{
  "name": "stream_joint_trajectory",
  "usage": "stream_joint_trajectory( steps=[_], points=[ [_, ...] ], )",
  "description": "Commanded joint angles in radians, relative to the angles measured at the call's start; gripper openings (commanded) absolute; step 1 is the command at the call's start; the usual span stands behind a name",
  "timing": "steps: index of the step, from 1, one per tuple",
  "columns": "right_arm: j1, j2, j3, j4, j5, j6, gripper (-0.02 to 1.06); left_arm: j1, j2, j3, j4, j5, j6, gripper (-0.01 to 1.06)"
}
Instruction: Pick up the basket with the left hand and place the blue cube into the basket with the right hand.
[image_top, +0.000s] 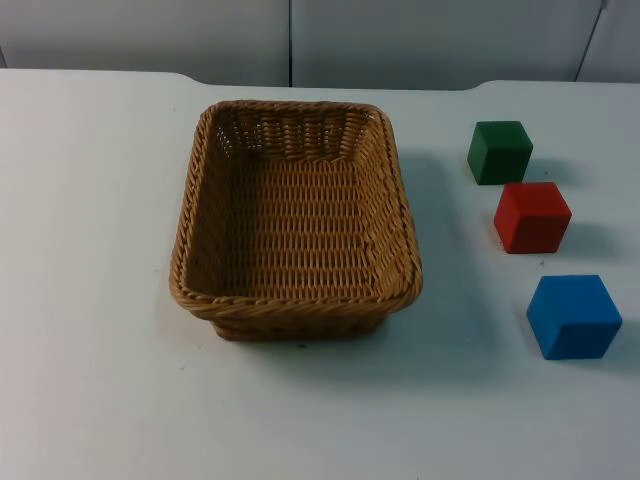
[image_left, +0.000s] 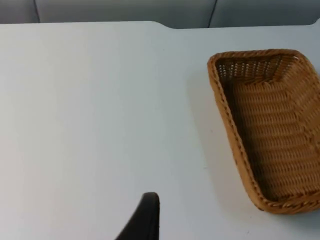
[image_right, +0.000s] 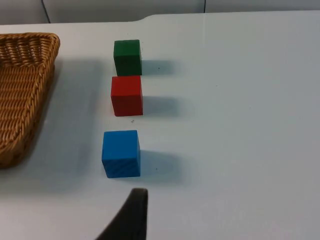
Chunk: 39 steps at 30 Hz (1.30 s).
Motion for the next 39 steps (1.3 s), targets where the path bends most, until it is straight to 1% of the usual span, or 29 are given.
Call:
stream_joint_trajectory(
  steps=[1, 2, 6, 7, 9, 11, 12, 16, 17, 21, 22, 24, 27, 28, 32, 33, 39],
  points=[
    [-0.008, -0.003, 0.008, -0.006, -0.009, -0.005, 1.04, -0.004, 0.111, -0.048, -0.120, -0.047, 0.091, 0.90],
    [-0.008, -0.003, 0.008, -0.006, -0.009, -0.005, 1.04, -0.004, 0.111, -0.048, -0.120, -0.047, 0.091, 0.90],
    [-0.008, -0.003, 0.008, -0.006, -0.009, -0.005, 1.04, -0.004, 0.259, -0.086, -0.242, -0.099, 0.189, 0.90],
    [-0.008, -0.003, 0.008, -0.006, -0.009, -0.005, 1.04, -0.004, 0.259, -0.086, -0.242, -0.099, 0.189, 0.90],
    [-0.008, -0.003, 0.008, -0.006, -0.009, -0.005, 1.04, -0.004, 0.323, -0.089, -0.298, -0.132, 0.224, 0.90],
    [-0.008, -0.003, 0.008, -0.006, -0.009, -0.005, 1.04, -0.004, 0.411, -0.089, -0.379, -0.153, 0.289, 0.90],
    [-0.008, -0.003, 0.008, -0.006, -0.009, -0.005, 1.04, -0.004, 0.411, -0.089, -0.379, -0.153, 0.289, 0.90],
    [-0.008, -0.003, 0.008, -0.006, -0.009, -0.005, 1.04, -0.004, 0.556, -0.117, -0.491, -0.168, 0.372, 0.90],
    [-0.008, -0.003, 0.008, -0.006, -0.009, -0.005, 1.04, -0.004, 0.556, -0.117, -0.491, -0.168, 0.372, 0.90],
    [-0.008, -0.003, 0.008, -0.006, -0.009, -0.005, 1.04, -0.006, 0.703, -0.188, -0.540, -0.155, 0.399, 0.90],
    [-0.008, -0.003, 0.008, -0.006, -0.009, -0.005, 1.04, -0.006, 0.703, -0.188, -0.540, -0.155, 0.399, 0.90],
    [-0.008, -0.003, 0.008, -0.006, -0.009, -0.005, 1.04, -0.006, 0.769, -0.223, -0.550, -0.155, 0.406, 0.89],
    [-0.008, -0.003, 0.008, -0.006, -0.009, -0.005, 1.04, -0.006, 0.870, -0.276, -0.554, -0.132, 0.406, 0.86],
    [-0.008, -0.003, 0.008, -0.006, -0.009, -0.005, 1.04, -0.006, 0.870, -0.276, -0.554, -0.132, 0.406, 0.86],
    [-0.008, -0.003, 0.008, -0.006, -0.009, -0.005, 1.04, -0.010, 1.003, -0.335, -0.570, -0.116, 0.404, 0.86],
    [-0.008, -0.003, 0.008, -0.006, -0.009, -0.005, 1.04, -0.010, 1.003, -0.335, -0.570, -0.116, 0.404, 0.86],
    [-0.008, -0.003, 0.008, -0.006, -0.009, -0.003, 1.04, -0.080, 1.106, -0.382, -0.562, -0.121, 0.404, 0.86]
  ],
)
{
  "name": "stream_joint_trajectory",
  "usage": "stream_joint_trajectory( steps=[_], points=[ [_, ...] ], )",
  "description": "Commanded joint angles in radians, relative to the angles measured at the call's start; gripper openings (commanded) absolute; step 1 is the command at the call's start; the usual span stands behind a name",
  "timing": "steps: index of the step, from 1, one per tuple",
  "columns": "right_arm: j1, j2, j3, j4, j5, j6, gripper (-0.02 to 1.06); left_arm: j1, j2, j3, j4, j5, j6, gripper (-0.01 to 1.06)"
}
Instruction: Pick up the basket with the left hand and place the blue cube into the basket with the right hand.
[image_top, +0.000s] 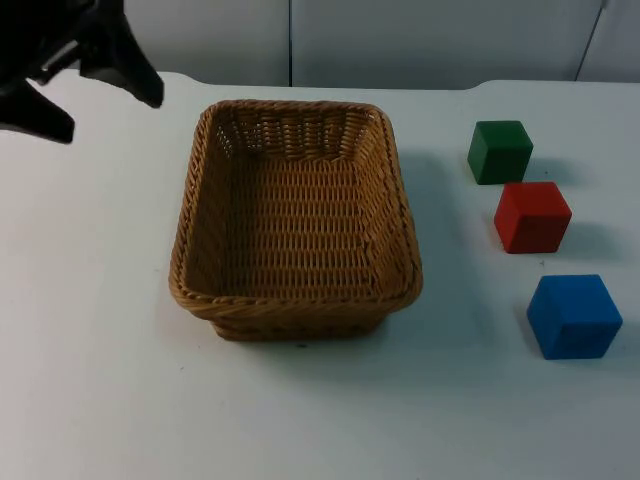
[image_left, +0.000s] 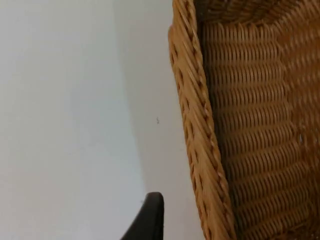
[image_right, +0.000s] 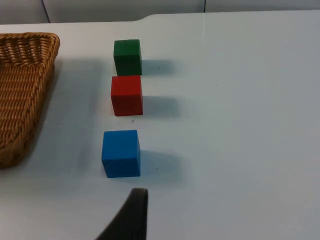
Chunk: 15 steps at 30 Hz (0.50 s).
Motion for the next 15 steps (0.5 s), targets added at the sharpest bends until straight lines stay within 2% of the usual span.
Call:
stream_joint_trajectory(
  steps=[1, 15],
  points=[
    [-0.008, -0.003, 0.008, -0.006, -0.009, -0.003, 1.04, -0.030, 0.023, -0.020, -0.011, -0.007, 0.003, 0.86],
    [-0.008, -0.003, 0.008, -0.006, -0.009, -0.003, 1.04, -0.131, 0.242, -0.192, 0.003, -0.018, -0.032, 0.86]
  ],
)
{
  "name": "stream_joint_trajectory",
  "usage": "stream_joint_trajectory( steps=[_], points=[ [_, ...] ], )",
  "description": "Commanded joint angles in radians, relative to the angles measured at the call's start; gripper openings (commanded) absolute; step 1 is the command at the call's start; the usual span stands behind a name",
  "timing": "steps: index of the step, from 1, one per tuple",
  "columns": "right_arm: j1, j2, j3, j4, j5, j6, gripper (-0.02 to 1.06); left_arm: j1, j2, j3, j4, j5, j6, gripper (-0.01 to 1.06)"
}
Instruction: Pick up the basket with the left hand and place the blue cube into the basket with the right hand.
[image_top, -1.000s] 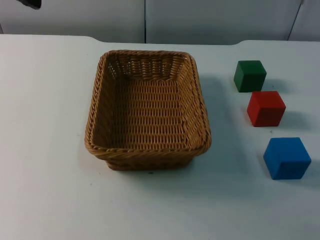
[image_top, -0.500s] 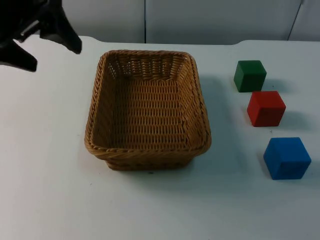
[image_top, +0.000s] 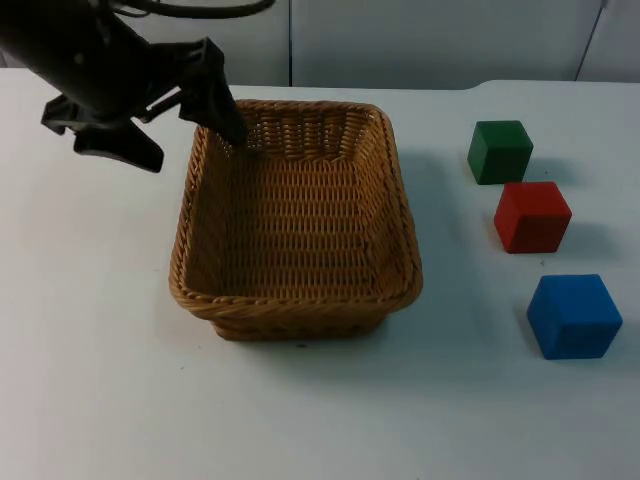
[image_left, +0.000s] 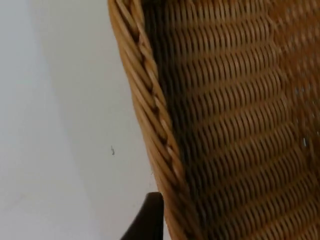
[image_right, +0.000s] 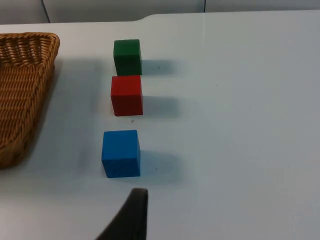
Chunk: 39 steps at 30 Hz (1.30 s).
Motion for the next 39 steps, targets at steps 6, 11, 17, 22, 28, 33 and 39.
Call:
stream_joint_trajectory(
  steps=[6, 11, 17, 22, 28, 33, 39],
  points=[
    [-0.008, -0.003, 0.008, -0.006, -0.009, -0.003, 1.04, -0.017, 0.099, -0.076, 0.017, 0.000, -0.039, 0.86],
    [-0.008, -0.003, 0.008, -0.006, -0.009, -0.003, 1.04, -0.017, 0.141, -0.096, 0.014, -0.004, -0.041, 0.86],
    [-0.008, -0.003, 0.008, -0.009, -0.009, 0.001, 1.04, -0.018, 0.179, -0.096, 0.001, -0.018, -0.044, 0.86],
    [-0.008, -0.003, 0.008, -0.013, -0.009, 0.007, 1.04, -0.022, 0.190, -0.096, -0.017, -0.029, -0.042, 0.86],
    [-0.008, -0.003, 0.008, -0.035, -0.009, 0.037, 1.04, -0.042, 0.201, -0.096, -0.021, -0.039, -0.028, 0.86],
    [-0.008, -0.003, 0.008, -0.043, -0.009, 0.045, 1.04, -0.044, 0.209, -0.096, -0.045, -0.039, -0.008, 0.86],
    [-0.008, -0.003, 0.008, -0.043, -0.009, 0.045, 1.04, -0.044, 0.209, -0.096, -0.047, -0.057, -0.019, 0.86]
  ],
)
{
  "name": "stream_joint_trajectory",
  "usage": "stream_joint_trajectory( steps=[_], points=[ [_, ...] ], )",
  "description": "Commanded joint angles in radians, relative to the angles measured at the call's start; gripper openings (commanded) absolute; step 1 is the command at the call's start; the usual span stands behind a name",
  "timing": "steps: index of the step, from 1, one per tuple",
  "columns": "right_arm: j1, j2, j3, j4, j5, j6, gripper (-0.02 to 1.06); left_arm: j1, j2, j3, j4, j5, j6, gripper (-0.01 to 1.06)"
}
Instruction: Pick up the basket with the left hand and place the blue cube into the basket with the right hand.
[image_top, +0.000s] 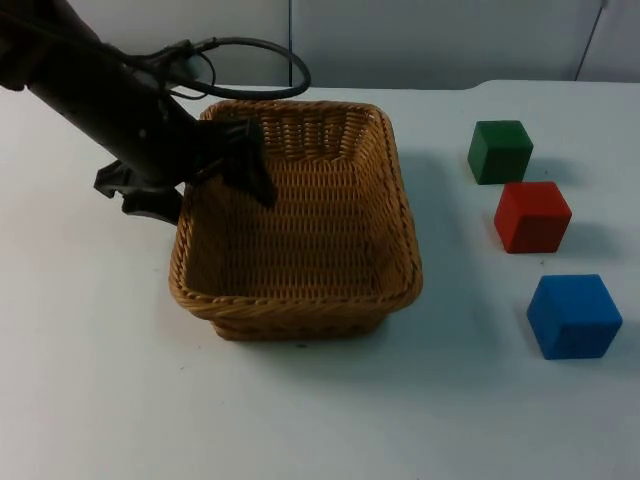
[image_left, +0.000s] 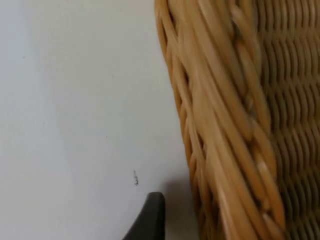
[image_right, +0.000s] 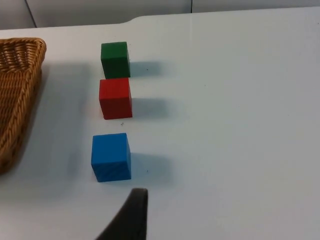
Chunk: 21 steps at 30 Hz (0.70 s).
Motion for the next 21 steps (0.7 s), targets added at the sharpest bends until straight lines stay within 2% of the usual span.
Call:
stream_joint_trajectory(
  steps=[1, 3, 4, 8, 9, 12, 15, 18, 19, 20, 21],
  points=[
    [-0.008, -0.003, 0.008, -0.007, -0.009, 0.005, 1.04, -0.004, -0.001, -0.009, -0.010, -0.007, -0.007, 0.84],
    [-0.008, -0.003, 0.008, -0.007, -0.009, 0.005, 1.04, -0.004, -0.001, -0.009, -0.010, -0.010, -0.019, 0.73],
    [-0.008, -0.003, 0.008, -0.007, -0.009, 0.005, 1.04, -0.004, -0.001, -0.009, -0.010, -0.010, -0.019, 0.73],
    [-0.008, -0.003, 0.008, -0.007, -0.009, 0.005, 1.04, -0.004, -0.001, -0.009, -0.010, -0.010, -0.024, 0.49],
    [-0.008, -0.003, 0.008, -0.007, -0.009, 0.005, 1.04, -0.004, -0.001, -0.009, -0.010, -0.010, -0.024, 0.49],
    [-0.008, -0.003, 0.008, -0.007, -0.009, 0.005, 1.04, -0.004, -0.001, -0.009, -0.011, -0.010, -0.033, 0.35],
    [-0.008, -0.003, 0.008, -0.007, -0.009, 0.005, 1.04, -0.004, -0.001, -0.009, -0.014, -0.010, -0.039, 0.28],
    [-0.008, -0.003, 0.008, -0.007, -0.009, 0.005, 1.04, -0.004, -0.001, -0.009, -0.014, -0.010, -0.057, 0.14],
    [-0.008, -0.003, 0.008, -0.007, -0.009, 0.005, 1.04, -0.004, -0.001, -0.009, -0.014, -0.010, -0.057, 0.14],
    [-0.008, -0.003, 0.008, -0.007, -0.009, 0.007, 1.04, -0.004, -0.001, -0.009, -0.014, -0.010, -0.059, 0.05],
    [-0.008, -0.003, 0.008, -0.007, -0.009, 0.007, 1.04, -0.004, -0.001, -0.009, -0.014, -0.010, -0.059, 0.00]
  ],
)
